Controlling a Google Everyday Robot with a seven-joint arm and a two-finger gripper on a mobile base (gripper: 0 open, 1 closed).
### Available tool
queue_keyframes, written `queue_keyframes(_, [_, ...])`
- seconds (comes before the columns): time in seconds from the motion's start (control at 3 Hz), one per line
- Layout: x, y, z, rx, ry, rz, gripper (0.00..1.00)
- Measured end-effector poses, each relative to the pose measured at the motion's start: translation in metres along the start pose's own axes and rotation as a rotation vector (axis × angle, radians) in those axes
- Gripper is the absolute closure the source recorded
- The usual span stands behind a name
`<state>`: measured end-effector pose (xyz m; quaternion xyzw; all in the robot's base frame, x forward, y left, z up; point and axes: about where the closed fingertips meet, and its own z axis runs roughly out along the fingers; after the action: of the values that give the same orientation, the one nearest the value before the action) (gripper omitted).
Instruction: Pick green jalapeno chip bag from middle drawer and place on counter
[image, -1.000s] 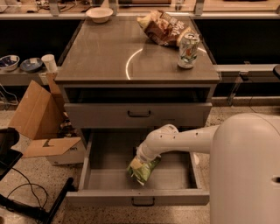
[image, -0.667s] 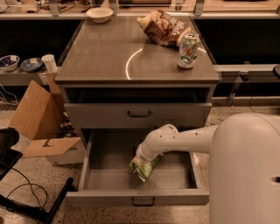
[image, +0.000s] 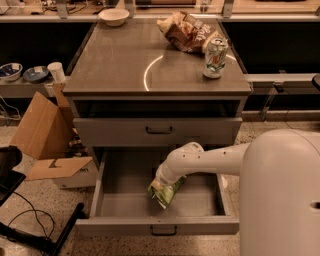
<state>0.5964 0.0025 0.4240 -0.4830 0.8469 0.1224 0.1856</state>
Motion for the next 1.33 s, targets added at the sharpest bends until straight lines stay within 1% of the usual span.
queue_keyframes(0.33, [0.0,0.0,0.0,0.0,0.0,0.0,0.26])
queue_keyframes(0.67, [0.0,0.0,0.001,0.003,0.003,0.0,0.0])
queue_keyframes(1.0, [0.003,-0.001,0.004,0.022,0.022,0.003,0.0])
queue_keyframes(1.33, [0.012,-0.006,0.011,0.053,0.054,0.003,0.0])
